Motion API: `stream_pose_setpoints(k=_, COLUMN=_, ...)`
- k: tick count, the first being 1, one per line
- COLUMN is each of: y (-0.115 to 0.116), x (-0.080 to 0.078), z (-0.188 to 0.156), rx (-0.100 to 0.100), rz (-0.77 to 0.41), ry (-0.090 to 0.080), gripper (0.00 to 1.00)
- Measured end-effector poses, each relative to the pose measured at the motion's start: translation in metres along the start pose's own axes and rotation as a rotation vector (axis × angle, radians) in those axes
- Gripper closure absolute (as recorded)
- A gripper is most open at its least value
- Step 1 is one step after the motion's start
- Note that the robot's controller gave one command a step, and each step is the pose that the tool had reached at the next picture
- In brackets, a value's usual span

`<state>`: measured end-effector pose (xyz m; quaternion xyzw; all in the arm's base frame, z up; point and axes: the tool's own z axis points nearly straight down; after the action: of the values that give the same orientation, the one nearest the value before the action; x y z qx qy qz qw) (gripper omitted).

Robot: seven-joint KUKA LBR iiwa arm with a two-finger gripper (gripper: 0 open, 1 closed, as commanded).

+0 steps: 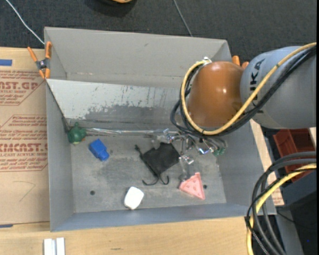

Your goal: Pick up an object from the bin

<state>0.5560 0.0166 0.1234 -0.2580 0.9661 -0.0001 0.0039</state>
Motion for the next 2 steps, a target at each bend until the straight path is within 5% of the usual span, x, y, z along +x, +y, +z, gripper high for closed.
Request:
stream_pose_setpoints(k=1, y=-0.013, x=0.019, z=0.011, rx=-0.004, rz=0.199, ry=0.001, gripper=0.00)
stream_pose_setpoints(k=2, y=-0.003, x=-0.027, z=0.047, rx=0.001, rz=-0.244, ry=-0.004, gripper=0.00)
